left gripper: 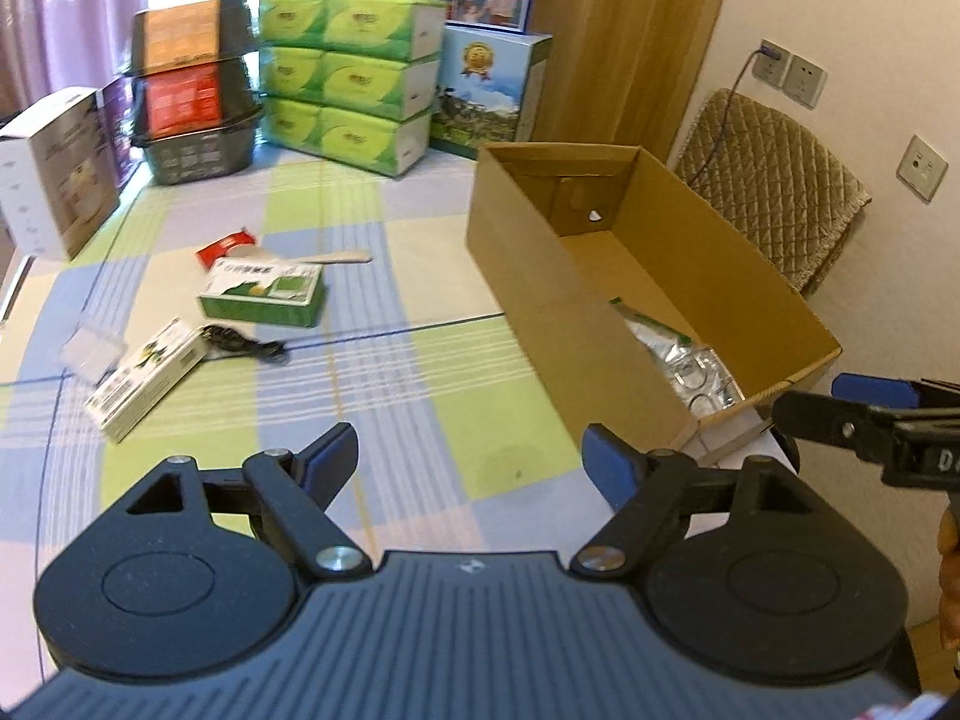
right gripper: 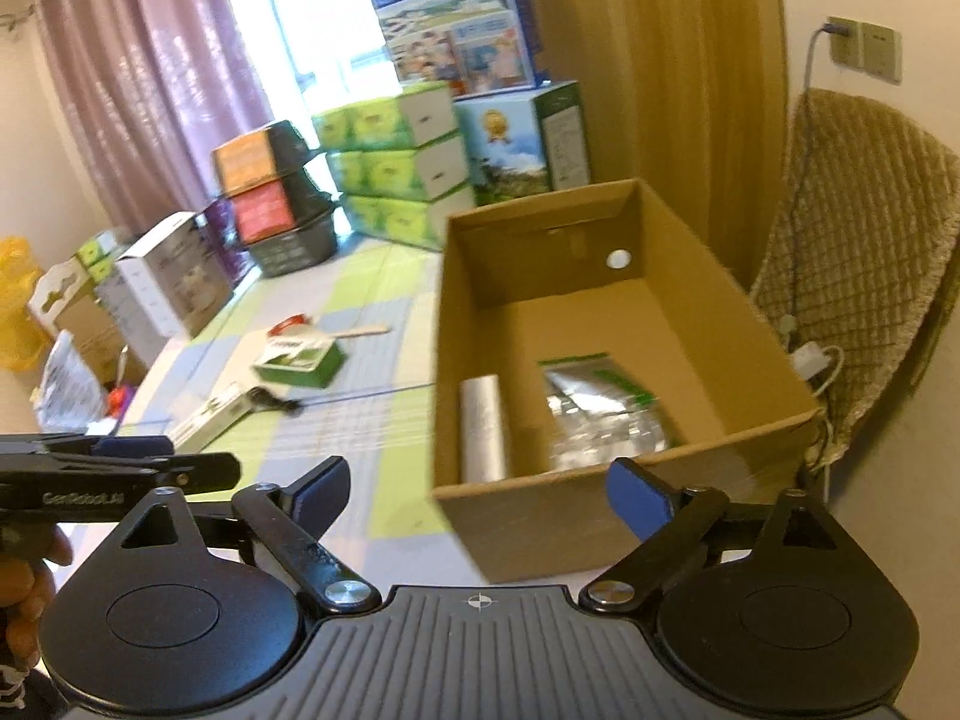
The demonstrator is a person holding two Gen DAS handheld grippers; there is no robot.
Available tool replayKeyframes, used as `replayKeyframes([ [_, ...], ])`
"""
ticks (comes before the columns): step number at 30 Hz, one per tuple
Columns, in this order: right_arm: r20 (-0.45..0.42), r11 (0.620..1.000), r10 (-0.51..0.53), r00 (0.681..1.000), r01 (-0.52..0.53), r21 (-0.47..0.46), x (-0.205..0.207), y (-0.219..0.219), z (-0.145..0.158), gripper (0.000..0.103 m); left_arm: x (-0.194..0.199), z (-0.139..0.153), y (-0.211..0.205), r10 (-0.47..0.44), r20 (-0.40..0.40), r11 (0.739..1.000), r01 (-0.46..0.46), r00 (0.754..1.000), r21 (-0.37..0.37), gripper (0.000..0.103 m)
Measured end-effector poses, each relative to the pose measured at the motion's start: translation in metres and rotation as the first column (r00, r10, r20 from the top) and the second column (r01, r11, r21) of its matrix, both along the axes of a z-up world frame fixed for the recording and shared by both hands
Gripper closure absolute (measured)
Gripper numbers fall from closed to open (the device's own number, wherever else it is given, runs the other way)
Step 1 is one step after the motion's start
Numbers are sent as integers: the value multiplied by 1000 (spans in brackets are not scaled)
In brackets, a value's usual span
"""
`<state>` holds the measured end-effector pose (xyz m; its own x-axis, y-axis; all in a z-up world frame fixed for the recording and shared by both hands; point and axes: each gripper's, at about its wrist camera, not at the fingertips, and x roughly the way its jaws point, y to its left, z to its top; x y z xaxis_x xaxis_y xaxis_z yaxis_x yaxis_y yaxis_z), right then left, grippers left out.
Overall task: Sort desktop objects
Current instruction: 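Withdraw both open tools from the cardboard box toward the table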
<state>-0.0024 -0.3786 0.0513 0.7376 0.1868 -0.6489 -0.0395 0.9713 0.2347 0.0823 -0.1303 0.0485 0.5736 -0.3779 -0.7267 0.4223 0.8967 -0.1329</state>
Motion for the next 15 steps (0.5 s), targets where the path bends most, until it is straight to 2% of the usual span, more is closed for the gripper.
replayKeyframes([
  [8, -7, 998, 64, 998, -64, 1, -5, 33, -2, 2, -13, 1, 37, 57, 7, 998, -57, 998, 7, 16],
  [15, -25, 994, 111, 993, -111, 7, -6, 60, -10, 2, -24, -5, 77, 124, 7, 992, -124, 992, 16, 10],
])
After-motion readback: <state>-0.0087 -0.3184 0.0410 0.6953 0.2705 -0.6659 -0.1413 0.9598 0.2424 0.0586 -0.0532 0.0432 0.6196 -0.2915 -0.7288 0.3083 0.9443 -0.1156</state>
